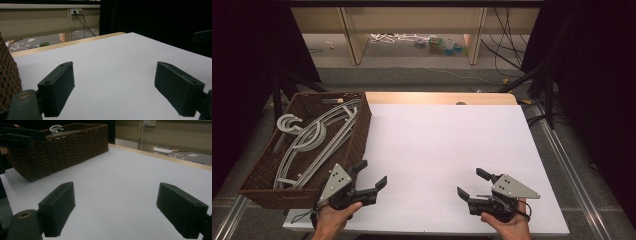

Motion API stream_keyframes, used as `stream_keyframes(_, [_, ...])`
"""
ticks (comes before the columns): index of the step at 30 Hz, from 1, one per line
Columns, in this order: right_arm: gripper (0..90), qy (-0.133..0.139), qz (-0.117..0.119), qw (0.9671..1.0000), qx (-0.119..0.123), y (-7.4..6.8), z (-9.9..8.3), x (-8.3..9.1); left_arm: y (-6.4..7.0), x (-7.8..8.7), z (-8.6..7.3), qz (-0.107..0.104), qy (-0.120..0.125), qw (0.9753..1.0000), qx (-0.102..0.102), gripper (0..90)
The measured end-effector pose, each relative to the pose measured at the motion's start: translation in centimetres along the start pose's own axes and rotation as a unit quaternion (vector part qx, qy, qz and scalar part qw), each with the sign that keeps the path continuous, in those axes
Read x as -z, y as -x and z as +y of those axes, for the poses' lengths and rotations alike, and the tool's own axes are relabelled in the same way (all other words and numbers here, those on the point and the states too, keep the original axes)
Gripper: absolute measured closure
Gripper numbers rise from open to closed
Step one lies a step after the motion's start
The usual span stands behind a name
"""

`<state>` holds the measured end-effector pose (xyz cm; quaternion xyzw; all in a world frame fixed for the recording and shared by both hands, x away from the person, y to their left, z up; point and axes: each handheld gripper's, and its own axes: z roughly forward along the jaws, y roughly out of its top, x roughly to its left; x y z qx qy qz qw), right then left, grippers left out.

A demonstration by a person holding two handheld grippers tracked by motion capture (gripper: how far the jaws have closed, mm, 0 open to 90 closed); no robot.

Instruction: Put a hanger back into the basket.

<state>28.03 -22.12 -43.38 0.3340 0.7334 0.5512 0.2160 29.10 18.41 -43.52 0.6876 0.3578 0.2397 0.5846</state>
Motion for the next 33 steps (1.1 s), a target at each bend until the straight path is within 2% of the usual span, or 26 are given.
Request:
stream_keyframes(4, [16.1, 0.0, 0.001, 1.0, -0.003, -0.2, -0.15, 0.28, 0.11, 0.01, -0.12, -0.005, 0.008, 1.0, 0.0, 16.0])
stream_keyframes(7, [16.1, -0.001, 0.002, 1.0, 0.0, -0.36, -0.25, 0.47, 0.17, 0.12, -0.15, 0.0, 0.0, 1.0, -0.004, 15.9])
stream_keyframes(13, [16.1, 0.003, 0.006, 1.0, -0.002, -0.55, -0.38, 0.57, 0.1, 0.09, -0.19, 0.001, 0.001, 1.0, -0.005, 15.9])
stream_keyframes(15, [16.1, 0.008, 0.0, 1.0, 0.002, -0.61, -0.34, 0.57, 0.15, 0.03, -0.19, 0.0, 0.002, 1.0, -0.005, 15.9])
stream_keyframes(16, [16.1, 0.007, 0.006, 1.0, 0.0, -0.63, -0.34, 0.5, 0.18, 0.0, -0.18, -0.001, 0.002, 1.0, -0.006, 16.0])
stream_keyframes(17, [16.1, 0.001, 0.002, 1.0, 0.005, -0.61, -0.3, 0.58, 0.19, 0.0, -0.16, -0.002, 0.003, 1.0, -0.007, 16.0])
stream_keyframes(18, [16.1, 0.008, 0.005, 1.0, 0.0, -0.63, -0.35, 0.45, 0.19, 0.0, -0.15, -0.001, 0.004, 1.0, -0.007, 16.0])
stream_keyframes(20, [16.1, 0.008, -0.004, 1.0, 0.004, -0.55, -0.32, 0.51, 0.15, 0.03, -0.15, 0.0, 0.004, 1.0, -0.008, 16.0])
stream_keyframes(24, [16.1, 0.007, 0.003, 1.0, 0.002, -0.51, -0.25, 0.56, 0.01, 0.02, -0.15, 0.001, 0.001, 1.0, -0.007, 16.0])
stream_keyframes(32, [16.1, 0.014, -0.003, 0.9999, 0.003, -0.46, -0.27, 0.55, 0.0, 0.03, -0.1, -0.001, 0.004, 0.9999, -0.01, 16.0])
stream_keyframes(33, [16.1, 0.007, 0.001, 1.0, 0.002, -0.43, -0.25, 0.62, -0.01, 0.03, -0.1, -0.001, 0.004, 0.9999, -0.01, 16.0])
